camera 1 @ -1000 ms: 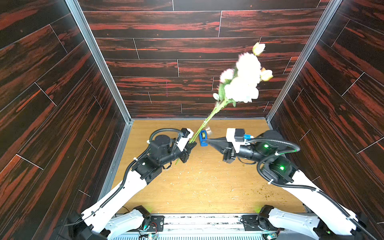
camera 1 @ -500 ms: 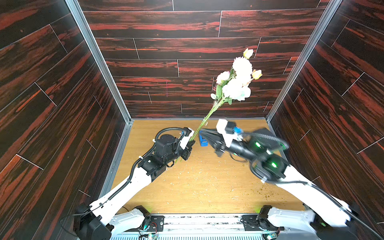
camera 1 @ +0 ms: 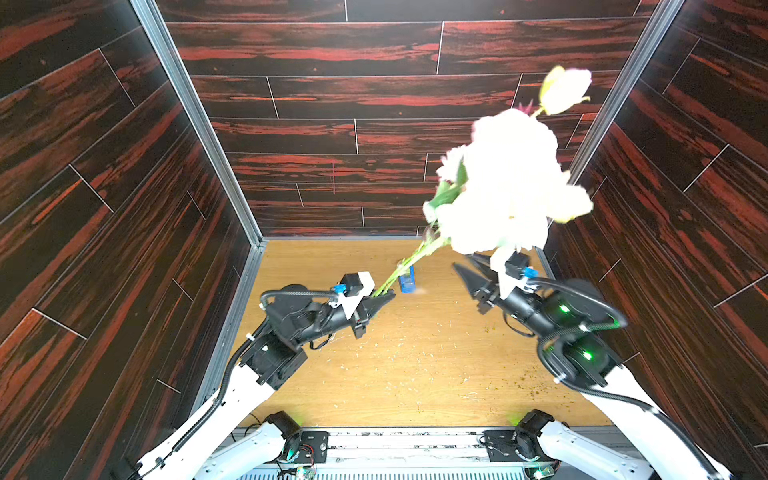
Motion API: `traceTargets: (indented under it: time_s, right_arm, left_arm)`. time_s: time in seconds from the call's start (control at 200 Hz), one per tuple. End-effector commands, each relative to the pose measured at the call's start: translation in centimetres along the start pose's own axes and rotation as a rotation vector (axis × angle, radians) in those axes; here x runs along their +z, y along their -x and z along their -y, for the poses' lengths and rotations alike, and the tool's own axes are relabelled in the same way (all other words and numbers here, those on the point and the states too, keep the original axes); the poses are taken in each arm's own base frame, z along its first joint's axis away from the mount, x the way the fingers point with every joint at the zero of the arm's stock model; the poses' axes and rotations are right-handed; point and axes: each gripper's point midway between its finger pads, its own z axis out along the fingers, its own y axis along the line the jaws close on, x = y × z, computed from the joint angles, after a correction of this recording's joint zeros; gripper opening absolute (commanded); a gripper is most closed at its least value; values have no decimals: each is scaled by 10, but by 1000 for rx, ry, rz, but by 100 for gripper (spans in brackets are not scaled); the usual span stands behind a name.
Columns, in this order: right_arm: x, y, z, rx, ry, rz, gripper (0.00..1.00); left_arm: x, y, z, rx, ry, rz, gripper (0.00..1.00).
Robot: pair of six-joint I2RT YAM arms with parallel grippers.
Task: Wrap bouquets with tape
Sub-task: Wrap the tape around the bouquet.
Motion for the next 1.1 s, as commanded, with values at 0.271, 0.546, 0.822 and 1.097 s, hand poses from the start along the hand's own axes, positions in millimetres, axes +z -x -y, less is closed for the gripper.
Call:
traceTargets:
  time_s: [0.271, 0.546, 0.822, 1.097]
  right_arm:
    - [18, 59, -61, 104, 486, 250, 47]
    - [34, 74, -72, 147, 517, 289, 50]
    - [61, 73, -62, 194, 473, 286, 50]
    - [83, 75, -56, 274, 416, 309, 34]
  left_arm:
    - [9, 2, 4, -22, -54, 47, 0]
    - [13, -6, -5, -25, -15, 26, 0]
    - [14, -10, -9, -20, 5, 11, 0]
    - [19, -27, -23, -22, 72, -53, 0]
